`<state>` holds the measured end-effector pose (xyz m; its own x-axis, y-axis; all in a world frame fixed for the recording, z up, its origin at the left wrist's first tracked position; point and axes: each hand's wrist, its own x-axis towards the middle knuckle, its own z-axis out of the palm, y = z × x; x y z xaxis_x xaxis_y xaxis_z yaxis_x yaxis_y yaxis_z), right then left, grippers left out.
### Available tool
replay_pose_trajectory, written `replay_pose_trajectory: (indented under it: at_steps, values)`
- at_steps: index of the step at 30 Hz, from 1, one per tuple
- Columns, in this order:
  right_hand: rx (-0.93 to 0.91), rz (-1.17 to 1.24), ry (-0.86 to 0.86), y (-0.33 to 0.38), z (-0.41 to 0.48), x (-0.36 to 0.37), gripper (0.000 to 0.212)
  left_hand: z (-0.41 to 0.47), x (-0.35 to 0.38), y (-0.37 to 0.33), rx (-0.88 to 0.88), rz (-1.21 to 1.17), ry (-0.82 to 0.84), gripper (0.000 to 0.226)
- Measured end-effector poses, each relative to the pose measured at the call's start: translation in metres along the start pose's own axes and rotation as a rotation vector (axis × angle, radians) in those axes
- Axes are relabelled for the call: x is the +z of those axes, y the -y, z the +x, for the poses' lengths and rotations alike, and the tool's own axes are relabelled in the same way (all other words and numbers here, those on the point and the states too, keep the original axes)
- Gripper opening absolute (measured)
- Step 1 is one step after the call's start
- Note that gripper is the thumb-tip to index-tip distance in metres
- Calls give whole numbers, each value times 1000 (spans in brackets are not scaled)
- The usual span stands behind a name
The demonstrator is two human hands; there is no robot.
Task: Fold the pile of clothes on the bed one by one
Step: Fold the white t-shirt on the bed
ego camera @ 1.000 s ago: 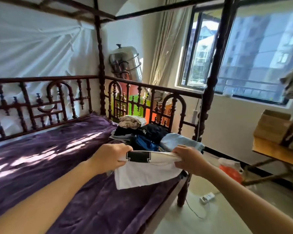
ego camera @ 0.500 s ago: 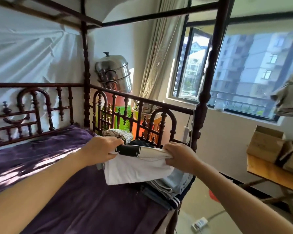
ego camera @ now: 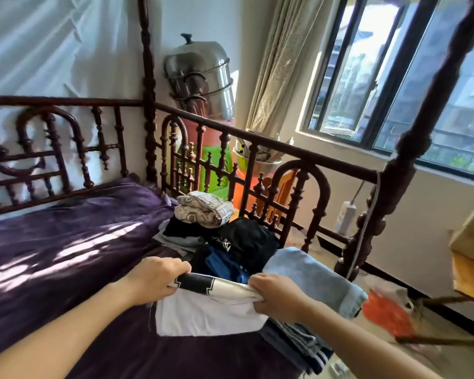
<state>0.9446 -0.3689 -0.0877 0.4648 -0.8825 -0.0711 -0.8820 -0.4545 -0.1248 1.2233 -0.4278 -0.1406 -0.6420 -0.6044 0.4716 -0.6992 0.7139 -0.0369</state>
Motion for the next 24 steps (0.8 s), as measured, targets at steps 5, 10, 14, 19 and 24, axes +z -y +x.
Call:
replay_pose_trajectory:
  at_steps: [5,10,14,19,24]
  values:
    - [-35,34,11,-18,39,10,11,14,14,21,-223,-96,269,42]
    - [-48,39,10,-60,78,-8,11,59,19,33,-47,134,178,73]
    - [29,-9,-228,-131,105,-45,23,154,21,49,1,213,-47,60]
    - [-79,-189,-766,-212,144,-52,19,262,52,63,-114,174,-162,64]
    - [-13,-59,-349,-253,192,63,63,257,163,51,-355,222,268,46]
